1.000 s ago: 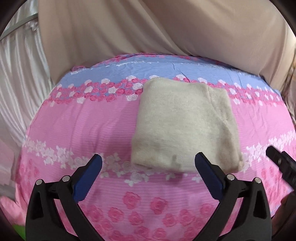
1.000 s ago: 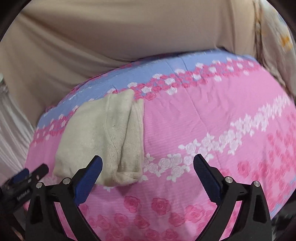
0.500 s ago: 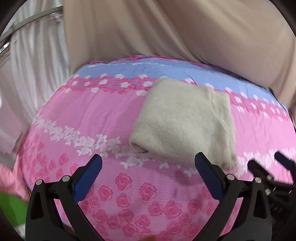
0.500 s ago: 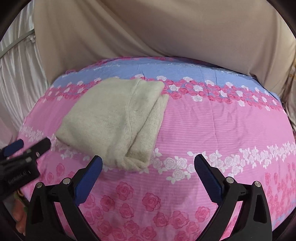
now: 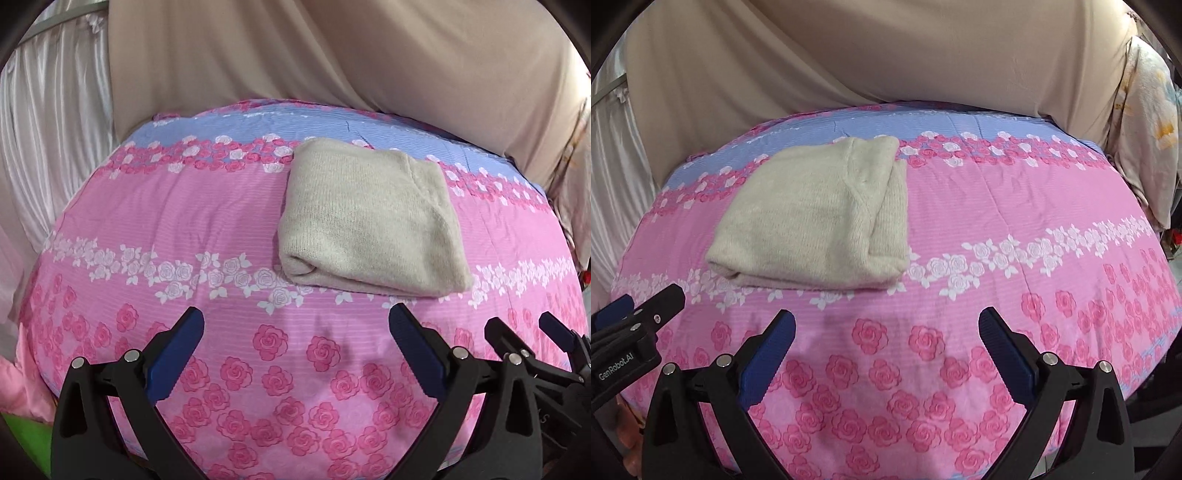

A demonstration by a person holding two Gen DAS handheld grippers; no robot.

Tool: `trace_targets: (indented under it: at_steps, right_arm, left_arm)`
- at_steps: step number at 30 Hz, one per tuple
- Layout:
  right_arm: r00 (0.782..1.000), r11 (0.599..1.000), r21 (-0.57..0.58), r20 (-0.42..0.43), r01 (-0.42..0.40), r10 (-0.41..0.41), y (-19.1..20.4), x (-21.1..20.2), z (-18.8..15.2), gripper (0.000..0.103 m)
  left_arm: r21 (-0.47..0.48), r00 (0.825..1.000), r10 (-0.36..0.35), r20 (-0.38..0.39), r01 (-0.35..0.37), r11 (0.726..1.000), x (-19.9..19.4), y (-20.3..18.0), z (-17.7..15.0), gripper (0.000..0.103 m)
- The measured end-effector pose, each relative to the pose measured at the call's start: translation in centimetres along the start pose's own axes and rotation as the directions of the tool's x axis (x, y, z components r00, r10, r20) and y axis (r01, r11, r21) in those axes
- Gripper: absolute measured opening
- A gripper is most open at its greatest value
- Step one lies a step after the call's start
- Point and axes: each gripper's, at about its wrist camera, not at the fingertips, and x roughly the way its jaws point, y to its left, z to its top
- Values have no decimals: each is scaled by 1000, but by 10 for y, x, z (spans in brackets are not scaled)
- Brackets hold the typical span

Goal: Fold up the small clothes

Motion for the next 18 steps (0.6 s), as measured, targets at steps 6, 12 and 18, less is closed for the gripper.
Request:
trace_targets:
  at_steps: [6,12,18]
  right_arm:
    - [1000,1000,-2,7,-1,1,5,-2,0,98]
    - [1000,1000,0,0,0,0,6,-1,-1,98]
    - [1000,1000,10,-7,-1,1,5,2,-1,98]
  left_arm:
    - [25,1000,11,12,-11,1000,-3,-3,-2,98]
    - [17,1000,26,-13,-26,1000,0,0,-2,98]
    - [30,999,33,-14,-32,999,0,-2,-3,98]
